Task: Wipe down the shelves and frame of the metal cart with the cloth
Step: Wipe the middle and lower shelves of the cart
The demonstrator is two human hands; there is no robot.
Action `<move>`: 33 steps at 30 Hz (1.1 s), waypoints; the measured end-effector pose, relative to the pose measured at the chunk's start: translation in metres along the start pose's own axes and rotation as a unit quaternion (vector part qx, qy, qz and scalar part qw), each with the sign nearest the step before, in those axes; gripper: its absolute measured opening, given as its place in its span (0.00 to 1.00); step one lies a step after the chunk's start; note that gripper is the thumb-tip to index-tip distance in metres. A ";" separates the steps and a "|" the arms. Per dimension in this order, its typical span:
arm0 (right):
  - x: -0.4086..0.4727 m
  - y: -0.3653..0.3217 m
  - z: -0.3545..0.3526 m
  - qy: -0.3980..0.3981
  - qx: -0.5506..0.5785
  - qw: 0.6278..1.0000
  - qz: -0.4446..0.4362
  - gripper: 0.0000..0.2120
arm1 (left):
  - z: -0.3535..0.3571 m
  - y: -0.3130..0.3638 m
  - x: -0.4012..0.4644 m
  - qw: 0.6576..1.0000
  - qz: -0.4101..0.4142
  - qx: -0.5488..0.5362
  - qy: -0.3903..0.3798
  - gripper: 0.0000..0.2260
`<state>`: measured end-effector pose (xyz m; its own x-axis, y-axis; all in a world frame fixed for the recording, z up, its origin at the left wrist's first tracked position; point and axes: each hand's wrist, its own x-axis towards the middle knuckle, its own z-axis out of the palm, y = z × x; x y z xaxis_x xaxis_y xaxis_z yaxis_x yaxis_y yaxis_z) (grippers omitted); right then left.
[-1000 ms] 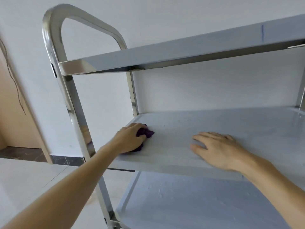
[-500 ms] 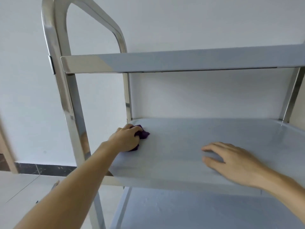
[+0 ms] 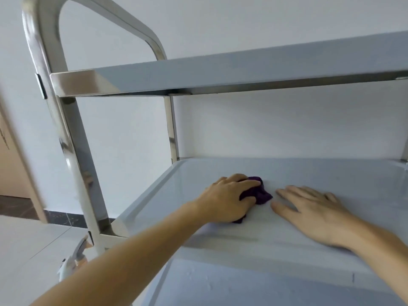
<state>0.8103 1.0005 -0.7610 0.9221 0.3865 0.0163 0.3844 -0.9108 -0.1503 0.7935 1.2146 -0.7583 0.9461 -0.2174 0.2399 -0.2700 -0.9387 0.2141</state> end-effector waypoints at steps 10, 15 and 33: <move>0.008 -0.003 0.008 0.006 -0.028 1.000 -0.002 0.32 | -0.034 -0.168 0.054 0.951 -0.299 0.082 -0.004 0.21; 0.011 -0.011 0.013 0.008 -0.034 0.999 -0.010 0.31 | -0.023 -0.144 0.083 0.970 -0.235 0.065 0.015 0.20; 0.006 -0.007 0.011 -0.002 -0.034 0.998 -0.043 0.30 | -0.007 -0.116 0.128 0.978 -0.204 0.047 -0.001 0.21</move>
<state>0.8126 1.0110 -0.7708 0.8852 0.4648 0.0216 0.4649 -0.8816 -0.0818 0.9447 1.2973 -0.7458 0.9720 0.1799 0.1513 0.1472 -0.9677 0.2045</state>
